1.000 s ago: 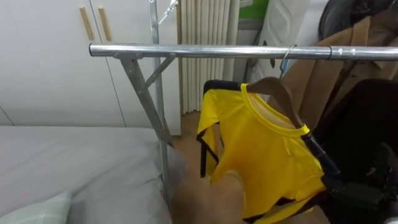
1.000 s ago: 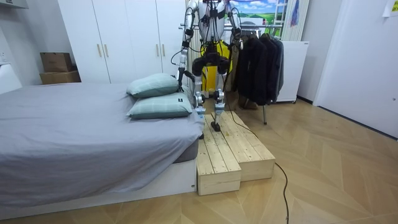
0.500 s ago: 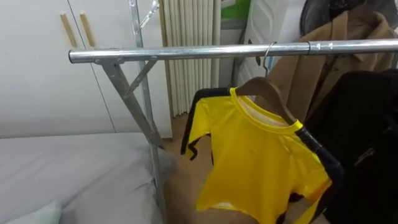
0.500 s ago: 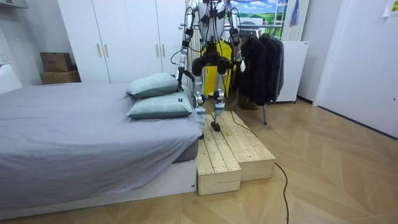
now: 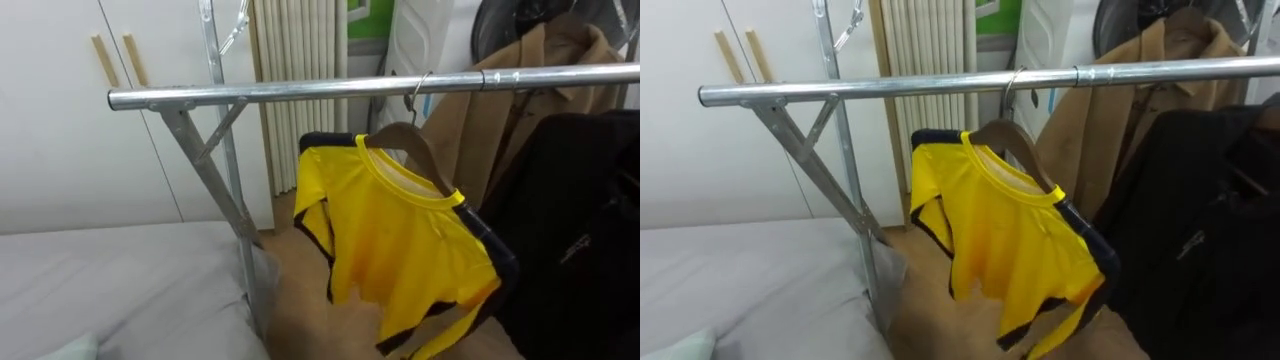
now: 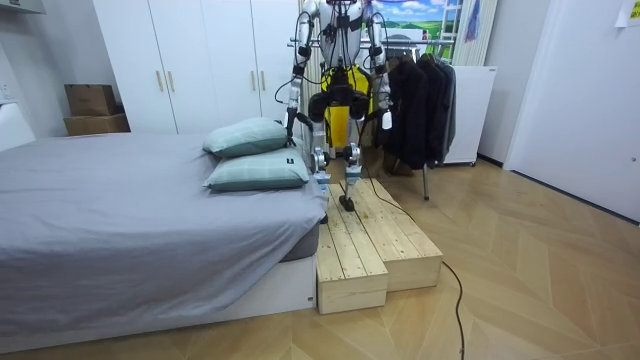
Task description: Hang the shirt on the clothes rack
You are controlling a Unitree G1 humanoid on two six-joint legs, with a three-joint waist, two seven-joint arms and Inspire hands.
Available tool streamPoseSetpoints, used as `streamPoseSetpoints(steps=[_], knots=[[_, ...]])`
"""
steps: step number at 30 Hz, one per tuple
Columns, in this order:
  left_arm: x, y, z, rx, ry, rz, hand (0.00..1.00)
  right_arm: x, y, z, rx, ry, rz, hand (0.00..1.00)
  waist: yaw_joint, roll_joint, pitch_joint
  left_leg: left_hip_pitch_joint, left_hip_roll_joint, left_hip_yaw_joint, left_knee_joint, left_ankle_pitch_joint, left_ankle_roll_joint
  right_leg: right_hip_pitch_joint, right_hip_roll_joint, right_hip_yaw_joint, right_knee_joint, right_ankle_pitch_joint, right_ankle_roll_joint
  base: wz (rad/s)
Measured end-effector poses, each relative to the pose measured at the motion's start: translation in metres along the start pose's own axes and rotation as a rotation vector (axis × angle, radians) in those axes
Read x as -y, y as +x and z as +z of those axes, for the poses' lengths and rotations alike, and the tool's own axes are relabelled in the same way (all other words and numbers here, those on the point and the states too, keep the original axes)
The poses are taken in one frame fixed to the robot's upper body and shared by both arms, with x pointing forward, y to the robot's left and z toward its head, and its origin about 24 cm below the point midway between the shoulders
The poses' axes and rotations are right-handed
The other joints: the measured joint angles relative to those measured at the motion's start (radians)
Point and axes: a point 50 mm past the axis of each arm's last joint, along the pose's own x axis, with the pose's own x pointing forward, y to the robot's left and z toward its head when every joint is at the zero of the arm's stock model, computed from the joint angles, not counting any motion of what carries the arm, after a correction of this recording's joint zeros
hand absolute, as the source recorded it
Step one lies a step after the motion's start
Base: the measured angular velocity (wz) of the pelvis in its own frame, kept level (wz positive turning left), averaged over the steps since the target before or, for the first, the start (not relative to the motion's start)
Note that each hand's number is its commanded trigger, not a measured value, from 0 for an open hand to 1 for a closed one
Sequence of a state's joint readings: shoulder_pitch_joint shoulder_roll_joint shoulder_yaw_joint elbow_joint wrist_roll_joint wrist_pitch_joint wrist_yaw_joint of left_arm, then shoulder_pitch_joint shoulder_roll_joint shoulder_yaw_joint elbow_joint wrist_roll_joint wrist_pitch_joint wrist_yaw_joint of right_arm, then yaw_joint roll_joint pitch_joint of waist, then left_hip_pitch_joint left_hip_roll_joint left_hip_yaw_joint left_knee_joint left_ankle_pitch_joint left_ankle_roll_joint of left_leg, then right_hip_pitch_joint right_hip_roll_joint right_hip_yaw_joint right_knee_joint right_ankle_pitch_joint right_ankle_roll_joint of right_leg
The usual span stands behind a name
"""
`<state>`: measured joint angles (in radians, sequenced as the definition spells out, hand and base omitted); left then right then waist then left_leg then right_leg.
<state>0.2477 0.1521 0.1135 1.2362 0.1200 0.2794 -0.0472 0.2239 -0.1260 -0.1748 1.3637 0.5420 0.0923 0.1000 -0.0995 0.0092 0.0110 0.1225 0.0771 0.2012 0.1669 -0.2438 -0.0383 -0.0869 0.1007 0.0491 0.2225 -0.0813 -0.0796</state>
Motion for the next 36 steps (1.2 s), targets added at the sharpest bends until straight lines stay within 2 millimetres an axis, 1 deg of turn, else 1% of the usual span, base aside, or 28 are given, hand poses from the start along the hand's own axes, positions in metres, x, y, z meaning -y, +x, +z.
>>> streamPoseSetpoints(steps=[5, 6, 8, 10, 12, 16, 24, 30, 32, 33, 36], knots=[[0.003, 0.000, 0.001, -0.002, 0.019, -0.010, 0.00, -0.009, 0.001, 0.011, 0.011, -0.085, 0.012, 0.00, -0.001, 0.005, 0.0022, 0.000, -0.001, -0.003, 0.000, 0.000, 0.000, 0.000, -0.001, -0.001, 0.001, 0.000, 0.001, 0.00], [0.003, 0.000, 0.001, -0.001, 0.021, -0.011, 0.00, -0.012, 0.001, 0.016, 0.021, -0.126, 0.010, 0.00, -0.001, 0.003, 0.0031, -0.001, -0.001, -0.006, 0.000, 0.000, 0.001, -0.002, -0.001, -0.001, 0.001, 0.000, 0.001, 0.00], [0.003, 0.000, 0.003, 0.002, 0.021, -0.010, 0.00, -0.016, 0.001, 0.022, 0.033, -0.170, 0.008, 0.00, -0.001, 0.004, 0.0026, -0.005, -0.001, -0.009, 0.001, 0.000, 0.001, -0.003, -0.001, -0.004, -0.002, 0.000, 0.001, 0.02], [0.003, 0.000, 0.003, 0.002, 0.021, -0.010, 0.00, -0.020, 0.001, 0.028, 0.053, -0.188, 0.010, 0.00, 0.001, 0.000, -0.0007, -0.005, -0.001, -0.012, 0.001, 0.000, 0.001, -0.002, -0.001, -0.006, -0.003, 0.000, 0.000, 0.04], [0.003, 0.000, 0.005, 0.005, 0.020, -0.010, 0.00, -0.022, 0.001, 0.030, 0.063, -0.213, 0.008, 0.00, 0.002, -0.002, -0.0004, -0.005, 0.000, -0.011, 0.000, 0.000, 0.000, -0.002, -0.002, -0.010, -0.003, 0.000, 0.000, 0.04], [0.003, -0.001, 0.008, 0.012, 0.011, -0.008, 0.00, -0.024, 0.001, 0.033, 0.072, -0.218, 0.012, 0.00, 0.006, -0.007, 0.0031, -0.006, 0.000, -0.011, -0.001, 0.000, 0.001, -0.002, -0.001, -0.010, -0.003, -0.001, 0.001, 0.00], [0.002, -0.001, 0.011, 0.019, 0.011, -0.005, 0.00, -0.029, 0.001, 0.038, 0.106, -0.176, 0.038, 0.00, 0.016, -0.010, 0.0041, -0.006, -0.001, -0.015, -0.001, -0.001, 0.002, 0.000, -0.003, -0.012, -0.004, -0.001, 0.002, 0.00], [0.002, -0.001, 0.011, 0.021, 0.011, -0.001, 0.00, -0.029, 0.001, 0.036, 0.110, -0.134, 0.053, 0.00, 0.020, -0.010, 0.0052, -0.002, -0.001, -0.017, -0.001, -0.001, 0.002, 0.006, -0.003, -0.019, -0.009, -0.001, 0.002, 0.01], [0.002, -0.001, 0.011, 0.020, 0.011, 0.002, 0.00, -0.029, 0.001, 0.035, 0.108, -0.132, 0.055, 0.00, 0.020, -0.013, 0.0068, 0.001, -0.001, -0.017, -0.001, -0.001, 0.002, 0.011, -0.003, -0.021, -0.012, -0.001, 0.002, 0.00], [0.002, -0.001, 0.011, 0.020, 0.012, 0.005, 0.00, -0.028, 0.001, 0.034, 0.106, -0.127, 0.055, 0.00, 0.022, -0.010, 0.0101, 0.004, 0.000, -0.018, -0.004, -0.001, 0.002, 0.017, -0.002, -0.021, -0.017, -0.001, 0.002, 0.00], [0.001, -0.001, 0.011, 0.020, 0.011, 0.012, 0.00, -0.030, 0.001, 0.034, 0.105, -0.128, 0.059, 0.00, 0.024, -0.011, 0.0084, 0.005, 0.000, -0.018, -0.005, -0.001, 0.002, 0.018, 0.002, -0.020, -0.017, -0.001, 0.002, 0.00]])
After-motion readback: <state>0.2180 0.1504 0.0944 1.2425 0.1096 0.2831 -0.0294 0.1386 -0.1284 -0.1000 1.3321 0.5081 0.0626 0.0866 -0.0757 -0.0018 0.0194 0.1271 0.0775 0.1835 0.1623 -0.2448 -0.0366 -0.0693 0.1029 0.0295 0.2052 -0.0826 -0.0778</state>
